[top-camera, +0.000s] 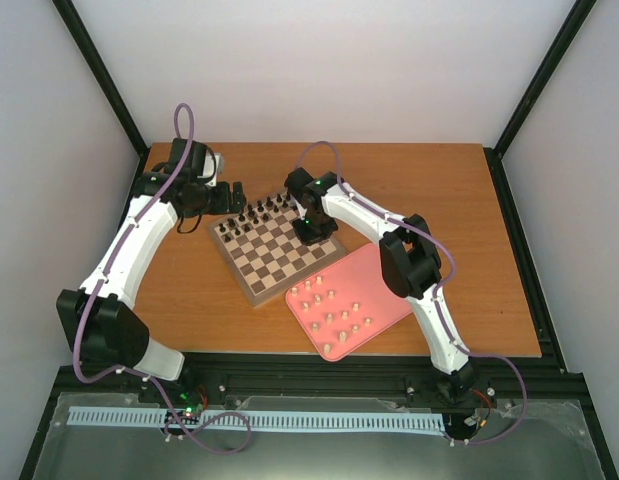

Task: Set up the chess pieces on the board
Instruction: Place the chess piece on the chessboard.

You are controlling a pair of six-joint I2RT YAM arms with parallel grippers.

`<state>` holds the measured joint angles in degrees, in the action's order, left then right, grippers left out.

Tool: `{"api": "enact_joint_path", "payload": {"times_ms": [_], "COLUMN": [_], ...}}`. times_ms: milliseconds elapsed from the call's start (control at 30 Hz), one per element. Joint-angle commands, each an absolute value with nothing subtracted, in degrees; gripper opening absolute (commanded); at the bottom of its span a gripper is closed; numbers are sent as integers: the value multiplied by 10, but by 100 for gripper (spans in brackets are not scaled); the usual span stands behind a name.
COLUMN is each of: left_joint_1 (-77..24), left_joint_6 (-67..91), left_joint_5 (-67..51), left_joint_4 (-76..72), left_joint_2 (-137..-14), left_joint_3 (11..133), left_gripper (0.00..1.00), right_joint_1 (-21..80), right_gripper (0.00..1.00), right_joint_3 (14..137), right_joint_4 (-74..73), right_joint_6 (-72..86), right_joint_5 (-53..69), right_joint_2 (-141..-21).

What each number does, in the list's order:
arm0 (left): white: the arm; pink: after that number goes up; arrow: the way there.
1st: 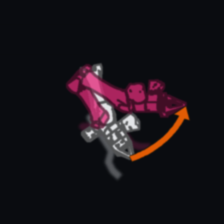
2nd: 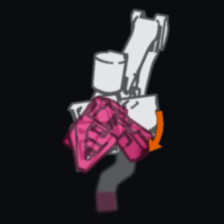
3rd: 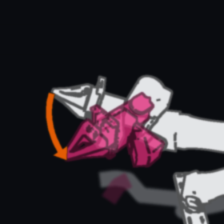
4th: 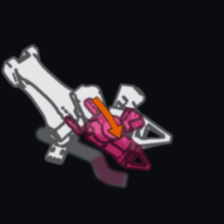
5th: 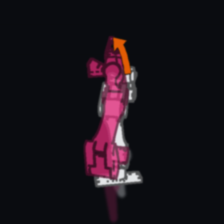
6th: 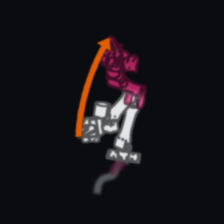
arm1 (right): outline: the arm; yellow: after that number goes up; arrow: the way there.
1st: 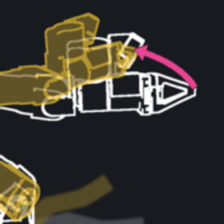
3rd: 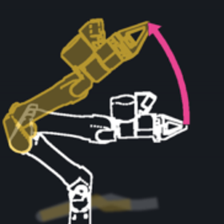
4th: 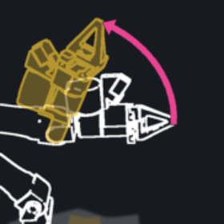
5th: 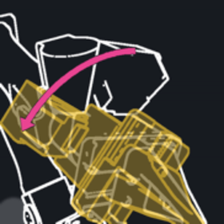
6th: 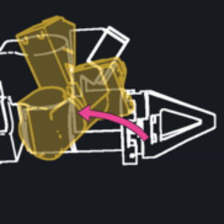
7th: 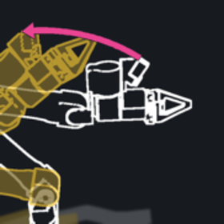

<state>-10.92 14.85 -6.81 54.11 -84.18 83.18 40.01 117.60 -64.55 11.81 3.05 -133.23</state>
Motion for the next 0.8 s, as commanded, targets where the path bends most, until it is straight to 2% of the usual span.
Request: {"api": "enact_joint_path", "payload": {"times_ms": [0, 367, 767], "left_joint_1": [-105, -105, -105], "left_joint_6": [142, 143, 143], "left_joint_5": [-69, -70, -70], "left_joint_4": [547, 545, 546], "left_joint_2": [-844, -846, -847], "left_joint_3": [832, 833, 834], "left_gripper": [100, 100, 100], "right_joint_1": [406, 406, 413], "right_gripper": [20, 26, 48], "right_joint_3": [1189, 1183, 1155], "right_joint_4": [-653, -651, -645], "right_joint_6": [118, 117, 97], "right_joint_5": [20, 27, 67], "right_joint_2": [-1340, -1329, -1248]}}
